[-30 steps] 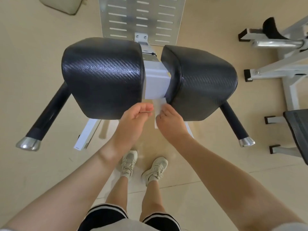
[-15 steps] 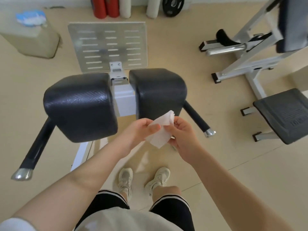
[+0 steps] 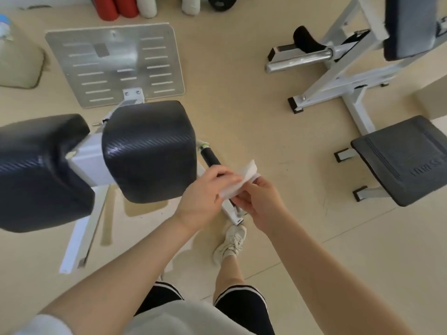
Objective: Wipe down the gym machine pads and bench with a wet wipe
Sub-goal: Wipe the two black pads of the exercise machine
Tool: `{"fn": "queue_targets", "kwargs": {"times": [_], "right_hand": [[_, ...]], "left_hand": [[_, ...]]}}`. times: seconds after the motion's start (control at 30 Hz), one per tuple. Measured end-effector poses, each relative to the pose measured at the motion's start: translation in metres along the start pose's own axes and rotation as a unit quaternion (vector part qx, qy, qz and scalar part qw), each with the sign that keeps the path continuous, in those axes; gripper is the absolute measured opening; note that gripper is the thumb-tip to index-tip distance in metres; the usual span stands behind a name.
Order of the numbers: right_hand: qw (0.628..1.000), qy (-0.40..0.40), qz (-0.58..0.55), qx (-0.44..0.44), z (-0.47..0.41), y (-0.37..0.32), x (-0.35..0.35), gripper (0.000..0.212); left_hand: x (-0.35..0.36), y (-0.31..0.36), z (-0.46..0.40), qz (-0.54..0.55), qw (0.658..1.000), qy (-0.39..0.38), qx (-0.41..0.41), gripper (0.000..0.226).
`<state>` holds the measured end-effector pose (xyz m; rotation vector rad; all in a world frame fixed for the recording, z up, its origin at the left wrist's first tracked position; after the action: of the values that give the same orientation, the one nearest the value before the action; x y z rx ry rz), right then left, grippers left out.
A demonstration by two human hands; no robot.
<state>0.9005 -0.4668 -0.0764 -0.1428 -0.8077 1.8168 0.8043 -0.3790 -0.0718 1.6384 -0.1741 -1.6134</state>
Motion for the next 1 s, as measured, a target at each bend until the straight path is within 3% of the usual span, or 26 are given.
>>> {"fn": "queue_targets", "kwargs": {"times": [0.07,0.13,0.2,0.27,0.37,0.43,0.53,0.63,0.73,0.83,0.9,1.0], "right_hand": [[0.996,0.0,-0.071,0.049,-0.015,-0.01,-0.012,0.02],[0.981,0.014,-0.162,0.103,-0.027,-0.021,-0.022,0.021],[0.976,-0.018,-0.177,0.126,-0.038,-0.027,-0.025,0.022],[0.99,-0.033,-0.071,0.117,-0.054,-0.026,-0.026,0.016],[0.987,0.03,0.153,0.04,-0.089,-0.023,-0.021,0.021],[0.96,0.036,0.274,-0.034,-0.116,-0.024,-0.011,0.027],[0.919,-0.012,0.378,-0.113,-0.15,-0.021,0.005,0.026],[0.88,-0.072,0.433,-0.183,-0.174,-0.012,0.023,0.023],[0.85,-0.12,0.458,-0.229,-0.19,0.003,0.031,0.024],[0.846,-0.137,0.459,-0.235,-0.193,0.008,0.025,0.024],[0.822,-0.163,0.475,-0.27,-0.182,0.007,0.012,0.02],[0.776,-0.233,0.472,-0.348,-0.151,0.006,-0.013,0.022]], "left_hand": [[0.018,0.008,-0.009,-0.046,0.999,-0.018,-0.021,0.048],[0.034,0.016,-0.018,-0.097,0.994,-0.049,-0.024,0.039],[0.044,0.015,-0.026,-0.126,0.99,-0.057,-0.014,0.049],[0.048,0.011,-0.03,-0.068,0.994,-0.046,-0.073,0.054],[0.054,-0.002,-0.026,0.056,0.974,0.032,-0.219,0.045],[0.058,-0.011,-0.025,0.138,0.933,0.079,-0.323,0.039],[0.076,-0.021,-0.027,0.294,0.854,0.049,-0.426,0.053],[0.093,-0.03,-0.028,0.367,0.819,0.007,-0.442,0.058],[0.101,-0.032,-0.028,0.431,0.777,0.031,-0.458,0.054],[0.101,-0.031,-0.029,0.444,0.773,0.033,-0.451,0.053],[0.1,-0.033,-0.028,0.457,0.771,0.025,-0.443,0.051],[0.098,-0.036,-0.027,0.514,0.728,0.01,-0.453,0.045]]}}
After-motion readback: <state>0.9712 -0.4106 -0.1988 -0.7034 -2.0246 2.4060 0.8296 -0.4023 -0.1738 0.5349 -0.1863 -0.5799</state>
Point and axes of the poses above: each hand's wrist, its own z-axis away from the middle knuckle, its own x-axis out of the palm, y = z × x, the point moved 2 cm from there along -z, towards the middle knuckle, and after that the axes turned 14 degrees about -z, right-handed, at the moved point
